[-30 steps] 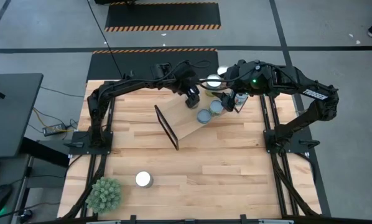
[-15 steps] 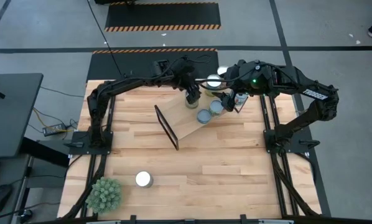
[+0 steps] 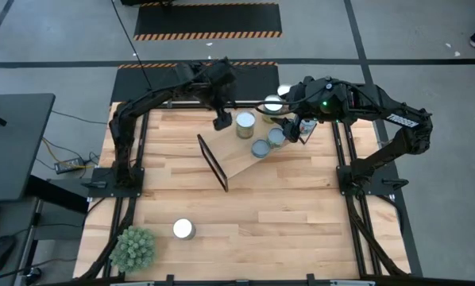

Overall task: Pick and place cans onto a shelf
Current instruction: Put the canned oranges on the shelf

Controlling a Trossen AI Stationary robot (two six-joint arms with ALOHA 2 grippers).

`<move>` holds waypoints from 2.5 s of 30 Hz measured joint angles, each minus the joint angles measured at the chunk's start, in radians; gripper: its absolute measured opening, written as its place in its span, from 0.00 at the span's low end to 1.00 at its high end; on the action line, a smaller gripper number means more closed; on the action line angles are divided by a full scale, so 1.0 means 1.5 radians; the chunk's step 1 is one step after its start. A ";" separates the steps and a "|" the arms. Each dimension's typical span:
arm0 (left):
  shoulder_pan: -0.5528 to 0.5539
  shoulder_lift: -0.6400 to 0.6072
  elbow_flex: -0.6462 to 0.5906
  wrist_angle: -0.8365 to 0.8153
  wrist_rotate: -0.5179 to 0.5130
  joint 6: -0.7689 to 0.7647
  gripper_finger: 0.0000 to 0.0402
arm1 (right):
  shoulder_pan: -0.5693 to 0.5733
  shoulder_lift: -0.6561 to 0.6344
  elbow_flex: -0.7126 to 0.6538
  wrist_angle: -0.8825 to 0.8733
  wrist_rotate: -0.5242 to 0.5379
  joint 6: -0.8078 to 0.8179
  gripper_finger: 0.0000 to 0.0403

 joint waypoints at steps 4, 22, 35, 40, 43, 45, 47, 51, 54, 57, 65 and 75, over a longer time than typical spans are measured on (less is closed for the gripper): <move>-0.011 0.003 -0.051 0.000 -0.001 0.000 0.88 | 0.000 0.000 0.000 0.000 0.000 -0.002 0.92; -0.095 0.007 -0.146 0.182 -0.142 -0.071 0.88 | 0.000 0.000 0.000 0.001 0.000 -0.007 0.92; -0.112 0.019 -0.146 0.265 -0.209 -0.145 0.88 | 0.000 0.000 0.000 0.001 0.000 -0.005 0.92; -0.112 0.019 -0.146 0.294 -0.201 -0.166 0.88 | 0.000 0.000 0.000 0.001 0.000 -0.002 0.92; -0.111 0.019 -0.146 0.309 -0.200 -0.170 0.88 | 0.000 0.000 0.000 0.001 -0.001 0.000 0.92; -0.111 0.019 -0.146 0.315 -0.200 -0.170 0.88 | 0.000 0.000 0.000 0.001 -0.002 0.003 0.92; -0.111 0.019 -0.146 0.318 -0.200 -0.170 0.88 | 0.001 0.000 0.000 0.001 -0.001 0.003 0.92; -0.110 0.019 -0.146 0.346 -0.205 -0.170 0.88 | 0.005 0.000 0.000 0.001 -0.002 0.003 0.92; -0.107 0.019 -0.146 0.379 -0.210 -0.155 0.88 | 0.005 0.000 0.000 0.001 -0.002 0.006 0.92; -0.103 0.018 -0.146 0.416 -0.211 -0.141 0.88 | 0.005 0.000 0.000 0.001 -0.002 0.008 0.92; -0.102 -0.009 -0.115 0.366 -0.200 -0.065 0.88 | 0.005 -0.001 0.000 -0.021 -0.001 0.019 0.92; -0.081 -0.051 -0.113 0.183 -0.133 -0.017 0.88 | 0.005 -0.001 0.000 -0.043 0.000 0.025 0.92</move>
